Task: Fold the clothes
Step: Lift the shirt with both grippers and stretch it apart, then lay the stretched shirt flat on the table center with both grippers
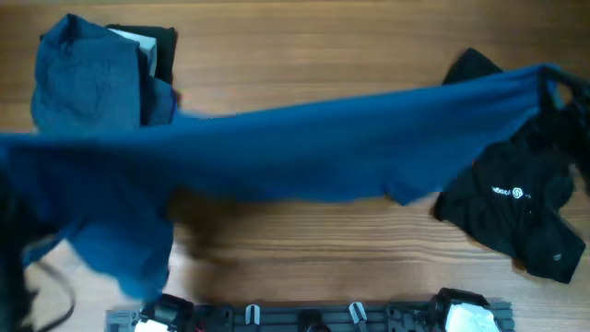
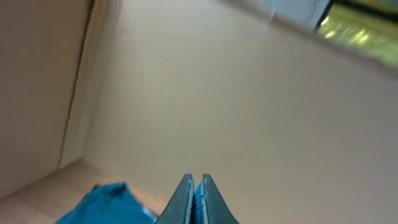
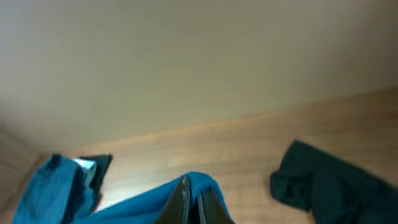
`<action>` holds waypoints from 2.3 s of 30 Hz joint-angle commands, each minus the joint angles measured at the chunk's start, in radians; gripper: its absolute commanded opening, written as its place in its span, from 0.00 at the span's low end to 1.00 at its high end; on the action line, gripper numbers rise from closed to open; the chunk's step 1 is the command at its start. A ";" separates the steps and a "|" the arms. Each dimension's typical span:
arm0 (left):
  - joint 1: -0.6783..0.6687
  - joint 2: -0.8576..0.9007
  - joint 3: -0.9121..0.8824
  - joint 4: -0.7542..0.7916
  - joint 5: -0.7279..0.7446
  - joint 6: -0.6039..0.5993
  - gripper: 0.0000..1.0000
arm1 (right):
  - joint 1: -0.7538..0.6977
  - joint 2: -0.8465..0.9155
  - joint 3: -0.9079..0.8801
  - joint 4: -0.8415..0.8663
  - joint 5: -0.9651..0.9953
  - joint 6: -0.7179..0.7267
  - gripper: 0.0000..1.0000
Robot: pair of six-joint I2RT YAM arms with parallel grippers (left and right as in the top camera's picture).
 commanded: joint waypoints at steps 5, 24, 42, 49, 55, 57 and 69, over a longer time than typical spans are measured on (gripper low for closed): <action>0.008 -0.030 0.094 0.008 0.062 0.019 0.04 | -0.009 -0.006 0.195 -0.082 0.140 -0.025 0.04; 0.019 0.426 0.093 0.047 -0.065 0.023 0.04 | -0.009 0.449 0.204 -0.138 0.214 -0.044 0.04; 0.160 1.249 0.093 0.491 0.076 0.023 0.04 | -0.001 1.124 0.203 0.259 0.132 -0.062 0.04; 0.159 1.495 0.093 0.779 0.086 0.022 0.04 | 0.031 1.337 0.203 0.482 0.130 -0.062 0.04; 0.162 1.589 0.093 0.904 0.087 0.023 0.04 | 0.060 1.428 0.202 0.612 0.130 -0.062 0.04; 0.164 1.592 0.093 0.918 0.088 0.023 0.04 | 0.064 1.435 0.202 0.640 0.130 -0.061 0.04; 0.132 1.566 0.095 0.791 0.087 0.212 0.04 | 0.043 1.323 0.206 0.507 0.082 -0.055 0.04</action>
